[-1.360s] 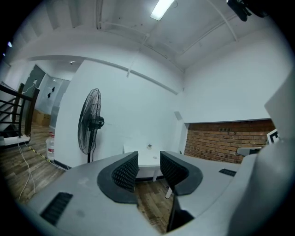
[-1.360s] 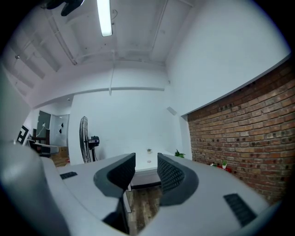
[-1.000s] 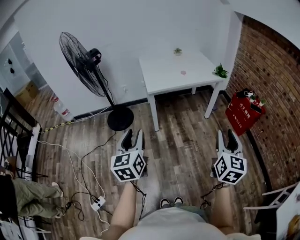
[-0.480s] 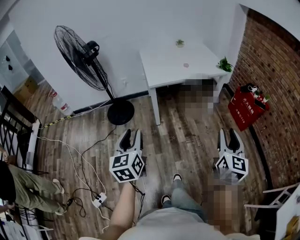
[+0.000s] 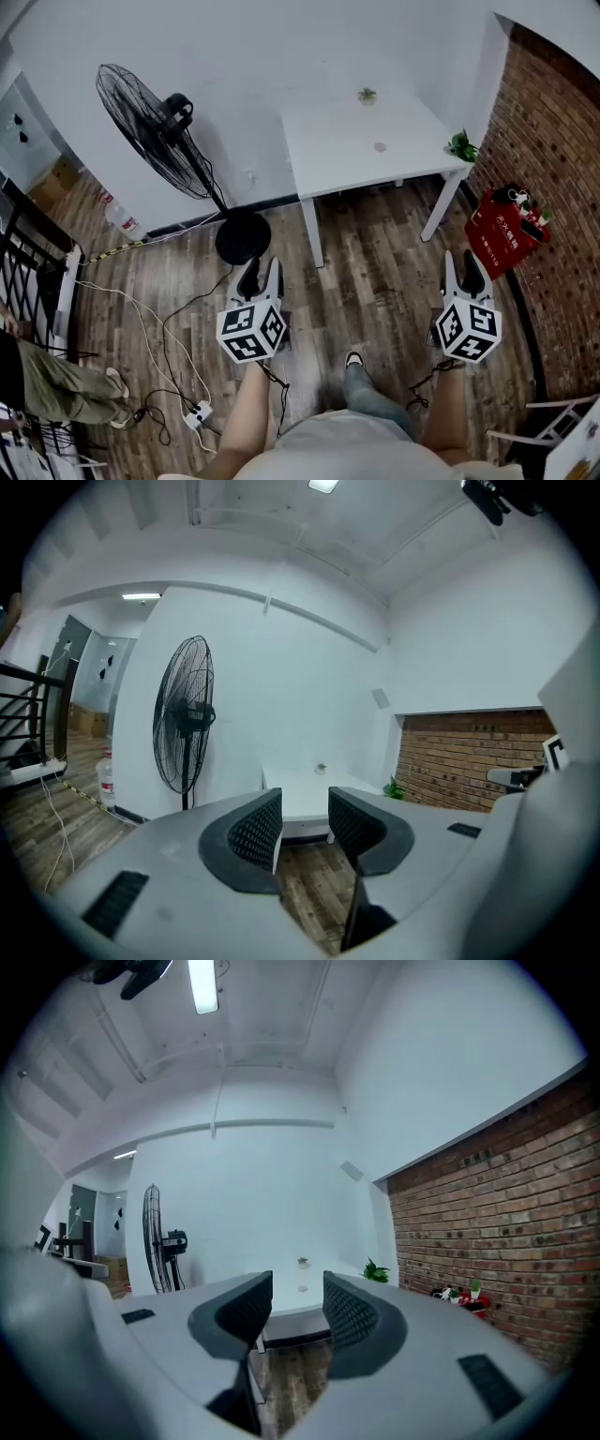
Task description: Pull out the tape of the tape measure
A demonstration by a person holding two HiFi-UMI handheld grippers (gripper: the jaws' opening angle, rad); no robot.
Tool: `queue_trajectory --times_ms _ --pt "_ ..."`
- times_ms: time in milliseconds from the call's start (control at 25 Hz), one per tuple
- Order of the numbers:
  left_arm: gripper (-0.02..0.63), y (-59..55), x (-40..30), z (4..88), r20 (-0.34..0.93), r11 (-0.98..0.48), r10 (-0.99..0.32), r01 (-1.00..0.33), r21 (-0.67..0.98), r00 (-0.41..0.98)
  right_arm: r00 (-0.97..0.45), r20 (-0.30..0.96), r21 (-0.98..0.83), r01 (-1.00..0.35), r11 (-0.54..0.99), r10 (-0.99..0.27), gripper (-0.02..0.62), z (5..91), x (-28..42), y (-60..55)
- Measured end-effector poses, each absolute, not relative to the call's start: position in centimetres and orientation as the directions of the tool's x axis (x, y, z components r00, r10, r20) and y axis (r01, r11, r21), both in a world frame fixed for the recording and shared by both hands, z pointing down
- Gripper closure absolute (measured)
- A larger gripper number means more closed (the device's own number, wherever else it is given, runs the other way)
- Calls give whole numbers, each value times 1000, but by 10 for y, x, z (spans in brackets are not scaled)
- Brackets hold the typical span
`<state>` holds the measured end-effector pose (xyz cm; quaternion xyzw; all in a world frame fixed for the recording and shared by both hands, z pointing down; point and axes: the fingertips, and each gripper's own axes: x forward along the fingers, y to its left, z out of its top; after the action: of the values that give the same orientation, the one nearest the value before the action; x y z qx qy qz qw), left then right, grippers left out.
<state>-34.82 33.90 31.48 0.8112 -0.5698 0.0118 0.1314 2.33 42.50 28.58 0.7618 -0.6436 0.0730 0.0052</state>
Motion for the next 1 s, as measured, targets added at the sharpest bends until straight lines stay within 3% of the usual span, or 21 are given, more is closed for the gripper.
queue_trajectory --times_ms 1000 --pt "454 122 -262 322 167 -254 -941 -941 225 294 128 172 -72 -987 -142 -977 426 296 121 204"
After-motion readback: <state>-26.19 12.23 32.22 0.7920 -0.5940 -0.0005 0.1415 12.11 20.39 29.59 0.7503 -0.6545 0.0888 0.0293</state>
